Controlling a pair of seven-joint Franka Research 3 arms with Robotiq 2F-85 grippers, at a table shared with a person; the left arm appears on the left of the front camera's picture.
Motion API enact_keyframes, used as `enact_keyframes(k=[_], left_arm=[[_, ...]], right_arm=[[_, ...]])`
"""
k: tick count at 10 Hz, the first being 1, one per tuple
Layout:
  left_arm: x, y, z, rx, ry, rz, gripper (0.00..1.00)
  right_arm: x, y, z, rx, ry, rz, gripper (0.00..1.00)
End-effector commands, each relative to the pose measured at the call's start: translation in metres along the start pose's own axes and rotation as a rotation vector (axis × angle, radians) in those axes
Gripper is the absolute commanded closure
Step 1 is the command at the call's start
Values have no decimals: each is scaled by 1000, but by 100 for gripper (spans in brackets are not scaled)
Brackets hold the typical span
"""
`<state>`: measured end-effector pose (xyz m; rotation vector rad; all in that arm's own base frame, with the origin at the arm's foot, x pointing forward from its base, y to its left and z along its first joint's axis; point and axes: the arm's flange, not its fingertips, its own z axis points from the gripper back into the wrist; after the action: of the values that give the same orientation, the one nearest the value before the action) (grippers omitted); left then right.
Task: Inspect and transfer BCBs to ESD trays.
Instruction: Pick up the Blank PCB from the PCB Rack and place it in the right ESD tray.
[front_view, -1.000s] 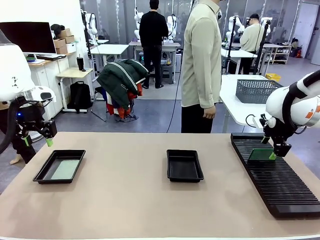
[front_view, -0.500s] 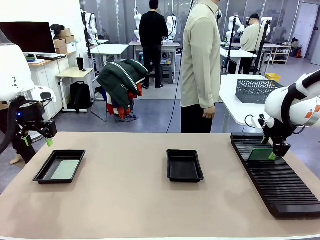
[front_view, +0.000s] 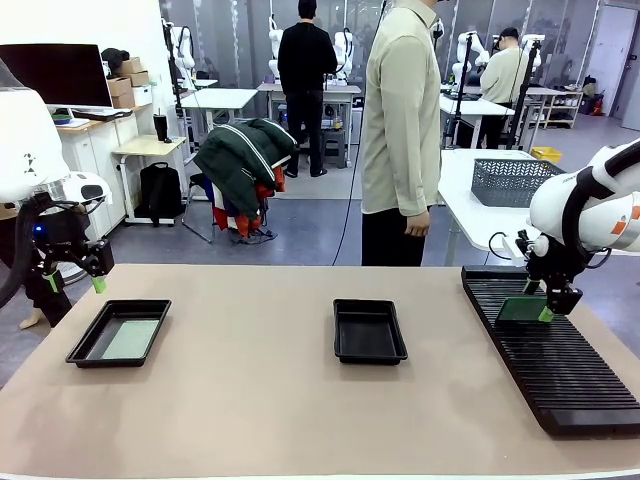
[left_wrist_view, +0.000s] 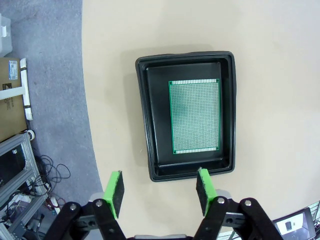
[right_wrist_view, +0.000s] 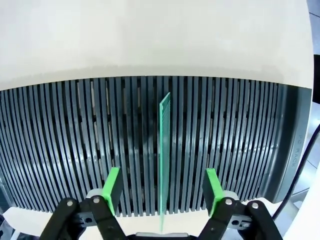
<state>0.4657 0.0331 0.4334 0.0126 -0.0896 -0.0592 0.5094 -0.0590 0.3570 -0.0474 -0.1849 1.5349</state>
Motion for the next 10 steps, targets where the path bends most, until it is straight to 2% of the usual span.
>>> enact_keyframes(k=[1,2,7,10], left_arm=[[-1,1,-1,-3,-3,-6,22],[-1,1,-1,-3,-3,-6,22],[-1,1,-1,-3,-3,-6,22],[-1,1,-1,-3,-3,-6,22]], right_arm=[[1,-1,5,18,14,-10,15],[2,-1,5,20,17,-12,19],[2,1,5,21,22,-12,24],[2,1,4,26,23,-13,33]])
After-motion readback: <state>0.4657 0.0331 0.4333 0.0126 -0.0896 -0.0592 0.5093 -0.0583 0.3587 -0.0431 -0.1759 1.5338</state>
